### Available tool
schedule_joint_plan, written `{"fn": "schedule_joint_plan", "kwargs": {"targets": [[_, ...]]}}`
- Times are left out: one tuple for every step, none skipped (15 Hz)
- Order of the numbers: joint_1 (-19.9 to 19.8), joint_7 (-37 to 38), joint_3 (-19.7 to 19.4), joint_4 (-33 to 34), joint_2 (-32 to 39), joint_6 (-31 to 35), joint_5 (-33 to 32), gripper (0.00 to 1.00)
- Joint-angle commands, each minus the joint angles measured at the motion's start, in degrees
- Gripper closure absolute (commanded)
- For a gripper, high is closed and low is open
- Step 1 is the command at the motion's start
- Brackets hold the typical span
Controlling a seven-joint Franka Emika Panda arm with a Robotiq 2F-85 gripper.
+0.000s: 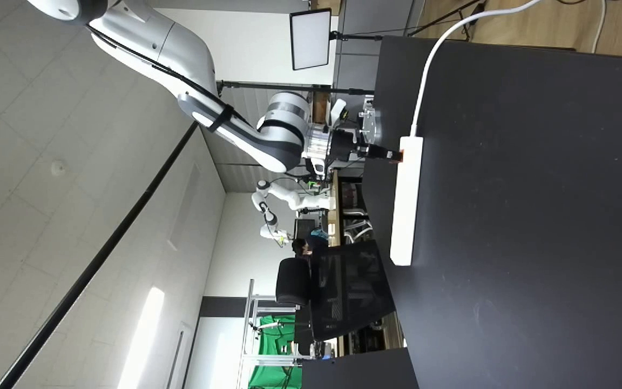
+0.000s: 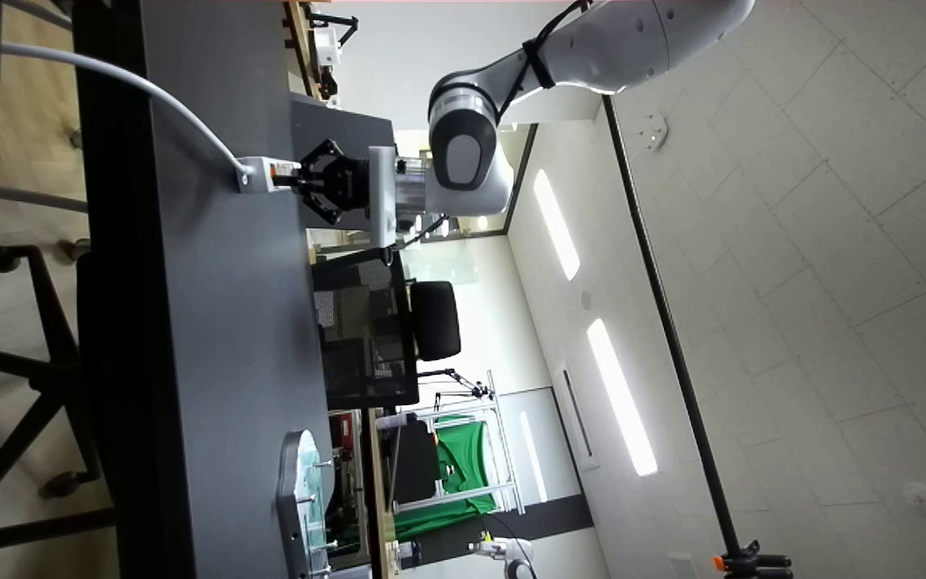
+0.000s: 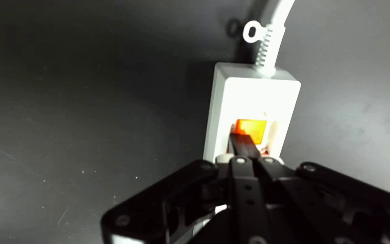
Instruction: Press the switch on the adapter
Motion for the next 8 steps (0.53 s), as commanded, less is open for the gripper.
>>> {"fn": "schedule_joint_plan", "kwargs": {"targets": [[2.9, 3.9, -2.3, 4.1, 7.0, 2.6, -3.8, 1.0], [3.0, 4.1, -2.3, 4.2, 7.0, 2.8, -4.0, 1.0], [2.9, 4.2, -2.1, 4.2, 7.0, 3.0, -3.9, 1.0], [2.6, 4.0, -1.8, 4.2, 7.0, 3.2, -3.5, 1.0], [1.7, 2.9, -0.8, 3.9, 6.8, 4.1, -2.3, 1.0], [0.7, 1.9, 0.2, 3.6, 6.7, 5.4, -0.9, 1.0], [-0.4, 0.9, 1.4, 3.4, 6.8, 7.0, 0.5, 1.0], [-1.5, 0.0, 2.6, 3.3, 7.1, 9.1, 2.1, 1.0]]}}
